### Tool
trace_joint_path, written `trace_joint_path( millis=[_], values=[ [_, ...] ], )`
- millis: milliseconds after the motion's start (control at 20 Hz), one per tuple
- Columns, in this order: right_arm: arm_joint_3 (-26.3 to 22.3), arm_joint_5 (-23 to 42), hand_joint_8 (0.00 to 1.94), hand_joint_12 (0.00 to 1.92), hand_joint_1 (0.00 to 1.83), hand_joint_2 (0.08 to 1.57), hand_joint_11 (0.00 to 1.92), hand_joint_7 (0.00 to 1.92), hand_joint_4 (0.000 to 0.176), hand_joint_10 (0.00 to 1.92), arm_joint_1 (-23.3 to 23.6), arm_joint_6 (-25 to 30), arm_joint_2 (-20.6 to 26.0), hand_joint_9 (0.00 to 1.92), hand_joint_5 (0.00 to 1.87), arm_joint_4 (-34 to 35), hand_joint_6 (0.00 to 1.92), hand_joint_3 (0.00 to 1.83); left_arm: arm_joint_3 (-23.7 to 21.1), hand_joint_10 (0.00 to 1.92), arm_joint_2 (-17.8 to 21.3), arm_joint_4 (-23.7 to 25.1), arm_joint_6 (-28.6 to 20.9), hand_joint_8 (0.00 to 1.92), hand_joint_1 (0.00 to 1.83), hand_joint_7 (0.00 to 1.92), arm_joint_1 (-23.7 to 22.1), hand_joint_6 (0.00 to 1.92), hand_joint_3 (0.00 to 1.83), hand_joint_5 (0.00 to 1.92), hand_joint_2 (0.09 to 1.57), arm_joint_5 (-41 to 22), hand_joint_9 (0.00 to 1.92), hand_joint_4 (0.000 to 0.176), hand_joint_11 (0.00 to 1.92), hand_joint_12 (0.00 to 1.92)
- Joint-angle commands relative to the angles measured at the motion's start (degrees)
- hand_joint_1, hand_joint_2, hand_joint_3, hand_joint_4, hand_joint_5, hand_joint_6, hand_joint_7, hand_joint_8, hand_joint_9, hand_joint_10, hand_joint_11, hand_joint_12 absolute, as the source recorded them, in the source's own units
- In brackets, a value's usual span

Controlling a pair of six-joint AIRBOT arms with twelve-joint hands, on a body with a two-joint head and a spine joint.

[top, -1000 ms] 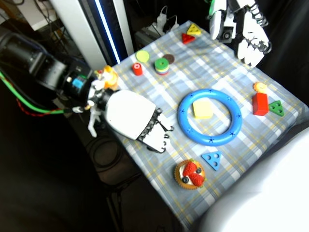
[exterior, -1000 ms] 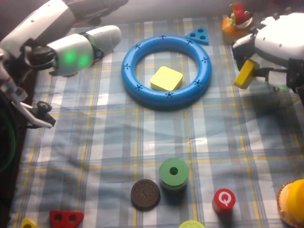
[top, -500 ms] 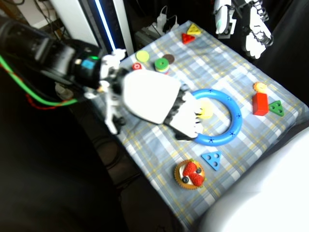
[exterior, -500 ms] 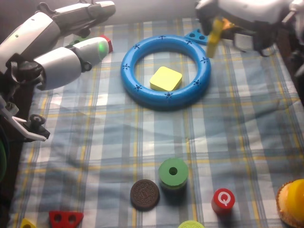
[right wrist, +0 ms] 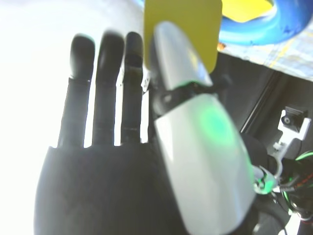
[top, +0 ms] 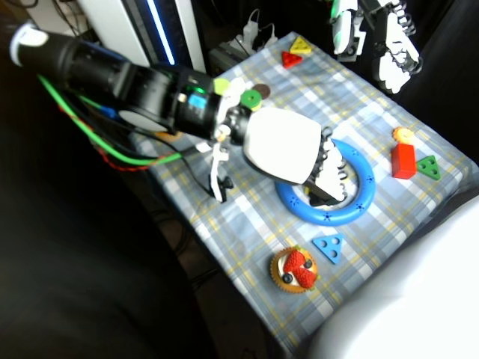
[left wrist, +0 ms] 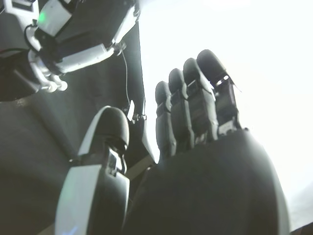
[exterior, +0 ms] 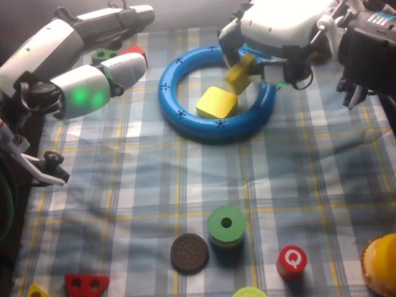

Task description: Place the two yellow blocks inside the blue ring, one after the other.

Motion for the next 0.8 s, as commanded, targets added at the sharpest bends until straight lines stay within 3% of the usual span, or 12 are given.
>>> trace_joint_path(
  millis=[0,50,150,200,250,300,350,500,650,750],
  values=[
    [0.13,6.41,0.23,1.38,0.95,1.23,0.0,0.51,0.0,0.67,0.86,-0.02,-0.02,0.32,0.31,-0.54,0.11,0.0,0.29,0.05,-0.08,0.66,-0.79,0.0,0.56,0.4,-0.47,0.0,0.0,0.43,1.39,-7.33,0.32,0.0,0.0,1.08],
    [0.02,6.4,0.06,1.13,0.89,1.22,0.0,0.37,0.0,0.45,0.86,-0.02,-0.01,0.28,0.19,-0.54,0.02,0.0,0.28,0.05,-0.06,0.66,-0.83,0.0,0.58,0.41,-0.45,0.01,0.0,0.43,1.38,-7.36,0.33,0.0,0.0,1.09],
    [-0.99,6.44,0.0,0.86,0.78,1.26,0.0,0.17,0.076,0.26,0.86,-0.02,0.02,0.21,0.04,-0.54,0.0,0.0,0.19,0.04,-0.02,0.67,-0.92,0.0,0.57,0.41,-0.38,0.0,0.0,0.43,1.38,-7.54,0.32,0.0,0.0,1.02],
    [-2.27,6.75,0.0,0.86,0.74,1.27,0.0,0.12,0.063,0.21,0.86,-0.02,0.32,0.17,0.01,-0.54,0.0,0.0,0.02,0.04,0.11,0.67,-1.09,0.0,0.59,0.41,-0.21,0.0,0.0,0.43,1.38,-7.84,0.32,0.0,0.0,1.01],
    [-3.73,7.5,0.01,0.94,0.7,1.28,0.0,0.14,0.066,0.2,0.86,-0.02,2.02,0.17,0.02,-0.71,0.0,0.0,-0.21,0.03,0.34,0.67,-1.22,0.0,0.56,0.4,0.04,0.0,0.0,0.43,1.38,-8.18,0.32,0.0,0.0,1.01],
    [-6.11,8.83,0.01,0.76,0.72,1.27,0.0,0.11,0.062,0.18,0.86,-0.02,4.36,0.14,0.02,-1.27,0.0,0.0,-0.55,0.04,0.66,0.67,-1.34,0.0,0.57,0.4,0.32,0.0,0.0,0.42,1.39,-8.69,0.33,0.0,0.0,1.03],
    [-8.28,10.35,0.01,0.72,0.67,1.29,0.0,0.1,0.045,0.17,0.86,-0.02,6.3,0.14,0.01,-1.52,0.0,0.01,-0.84,0.03,0.95,0.66,-1.46,0.0,0.57,0.4,0.54,0.0,0.0,0.41,1.39,-9.17,0.33,0.001,0.0,1.0],
    [-14.34,15.87,0.0,0.67,0.66,1.3,0.0,0.1,0.04,0.16,0.23,0.13,12.51,0.14,0.01,-2.66,0.0,0.0,-1.69,0.03,1.91,0.6,-2.04,0.0,0.57,0.39,1.33,0.0,0.0,0.41,1.39,-10.77,0.33,0.002,0.0,0.99],
    [-19.21,20.01,0.0,0.67,0.66,1.3,0.0,0.1,0.04,0.15,-2.88,6.12,19.21,0.14,0.01,-7.95,0.0,0.0,-2.7,0.03,3.0,0.49,-3.44,0.0,0.57,0.39,2.67,0.0,0.0,0.41,1.39,-13.49,0.33,0.002,0.0,0.99],
    [-21.66,22.9,0.0,0.95,0.48,1.3,0.0,0.01,0.044,0.15,-5.54,8.05,22.88,0.06,0.0,-9.06,0.0,0.0,-3.13,0.03,3.33,0.39,-4.5,0.0,0.64,0.41,3.52,0.0,0.0,0.43,1.38,-15.44,0.34,0.0,0.0,1.09]
  ],
)
